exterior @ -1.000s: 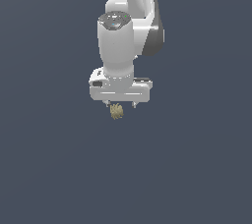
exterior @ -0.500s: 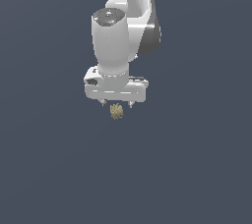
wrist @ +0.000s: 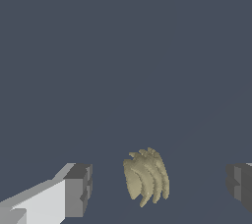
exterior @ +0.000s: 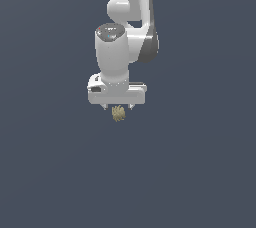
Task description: Pick up the object and move it to a goal position.
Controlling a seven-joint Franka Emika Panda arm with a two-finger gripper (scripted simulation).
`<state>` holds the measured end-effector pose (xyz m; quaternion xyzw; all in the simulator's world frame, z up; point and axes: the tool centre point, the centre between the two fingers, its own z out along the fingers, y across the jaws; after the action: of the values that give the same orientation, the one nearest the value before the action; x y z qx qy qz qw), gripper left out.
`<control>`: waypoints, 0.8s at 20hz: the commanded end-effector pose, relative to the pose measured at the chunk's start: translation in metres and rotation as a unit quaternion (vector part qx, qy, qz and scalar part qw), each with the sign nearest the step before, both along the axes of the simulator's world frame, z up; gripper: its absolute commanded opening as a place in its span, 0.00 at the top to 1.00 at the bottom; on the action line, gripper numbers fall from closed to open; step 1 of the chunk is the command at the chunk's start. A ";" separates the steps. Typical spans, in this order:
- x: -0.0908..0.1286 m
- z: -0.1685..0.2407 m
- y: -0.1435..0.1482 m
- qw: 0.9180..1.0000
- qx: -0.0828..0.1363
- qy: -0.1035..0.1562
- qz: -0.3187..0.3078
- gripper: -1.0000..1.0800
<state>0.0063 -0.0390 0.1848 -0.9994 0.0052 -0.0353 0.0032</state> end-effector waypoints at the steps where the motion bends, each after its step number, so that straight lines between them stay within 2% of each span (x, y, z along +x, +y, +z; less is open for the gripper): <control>1: -0.009 -0.016 -0.002 1.000 -0.002 0.006 0.020 0.04; 9: -0.048 -0.069 -0.009 0.995 -0.007 0.025 0.095 0.04; 16: -0.068 -0.092 -0.011 0.991 -0.008 0.033 0.130 0.04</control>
<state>-0.0580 -0.0499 0.0964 -0.9930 -0.1184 -0.0023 -0.0003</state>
